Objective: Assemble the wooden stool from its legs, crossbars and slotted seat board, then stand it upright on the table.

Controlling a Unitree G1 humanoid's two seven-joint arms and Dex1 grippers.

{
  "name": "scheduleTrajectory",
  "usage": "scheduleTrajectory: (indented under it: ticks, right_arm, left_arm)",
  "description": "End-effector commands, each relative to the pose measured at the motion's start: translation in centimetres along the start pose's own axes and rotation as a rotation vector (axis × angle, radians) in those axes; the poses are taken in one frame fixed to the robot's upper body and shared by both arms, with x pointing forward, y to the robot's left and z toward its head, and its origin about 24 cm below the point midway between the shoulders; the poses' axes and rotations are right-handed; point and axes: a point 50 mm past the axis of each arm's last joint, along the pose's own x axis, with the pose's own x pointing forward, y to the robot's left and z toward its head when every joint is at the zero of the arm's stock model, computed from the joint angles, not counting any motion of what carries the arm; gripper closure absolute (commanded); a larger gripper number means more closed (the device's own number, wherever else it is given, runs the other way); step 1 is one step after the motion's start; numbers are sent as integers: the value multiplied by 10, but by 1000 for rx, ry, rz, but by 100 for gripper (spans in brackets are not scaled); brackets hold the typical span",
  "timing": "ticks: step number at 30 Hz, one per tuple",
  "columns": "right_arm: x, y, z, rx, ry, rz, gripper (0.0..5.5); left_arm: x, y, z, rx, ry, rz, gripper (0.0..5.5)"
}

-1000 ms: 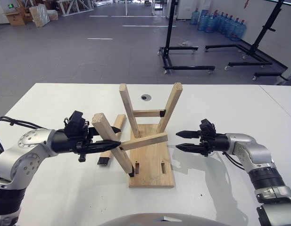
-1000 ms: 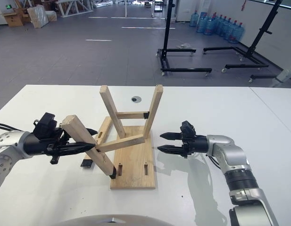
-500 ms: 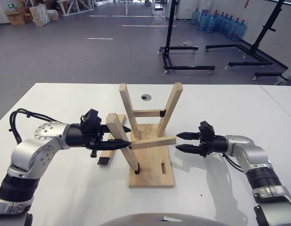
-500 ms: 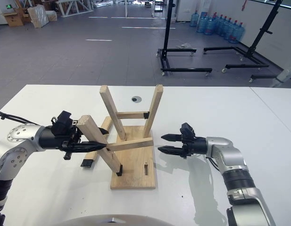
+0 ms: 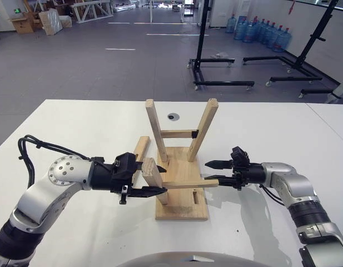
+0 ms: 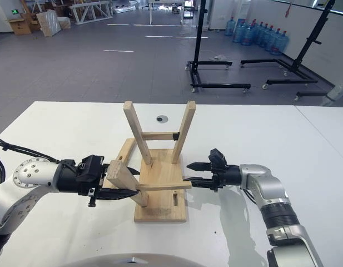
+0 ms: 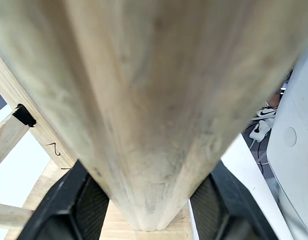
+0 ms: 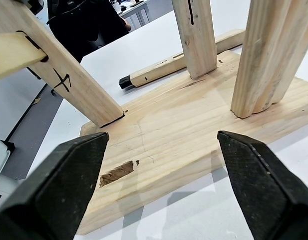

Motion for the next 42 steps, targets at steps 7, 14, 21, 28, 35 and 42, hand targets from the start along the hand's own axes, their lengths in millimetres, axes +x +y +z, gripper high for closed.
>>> scheduleTrajectory:
  ticks: [7, 14, 21, 28, 35, 42]
  right_arm:
    - [-3, -1, 2, -2, 12, -24, 149]
    - [0, -2, -4, 6, -10, -62, 149]
    - [-1, 3, -15, 14, -35, -119, 149]
    - [-4, 11, -27, 38, -64, -175, 149]
    - [6, 11, -28, 35, -91, -182, 149]
    - [8, 15, -31, 45, -100, -169, 149]
  left_arm:
    - [-16, -13, -32, -176, 173, 97, 205]
    - [-45, -14, -55, -255, 253, 349, 117]
    - [-24, -16, -90, -448, 200, 791, 117]
    - [0, -15, -98, -547, 229, 1048, 117]
    - [-3, -11, -120, -549, 396, 1077, 117]
    - [6, -19, -131, -612, 366, 1018, 198]
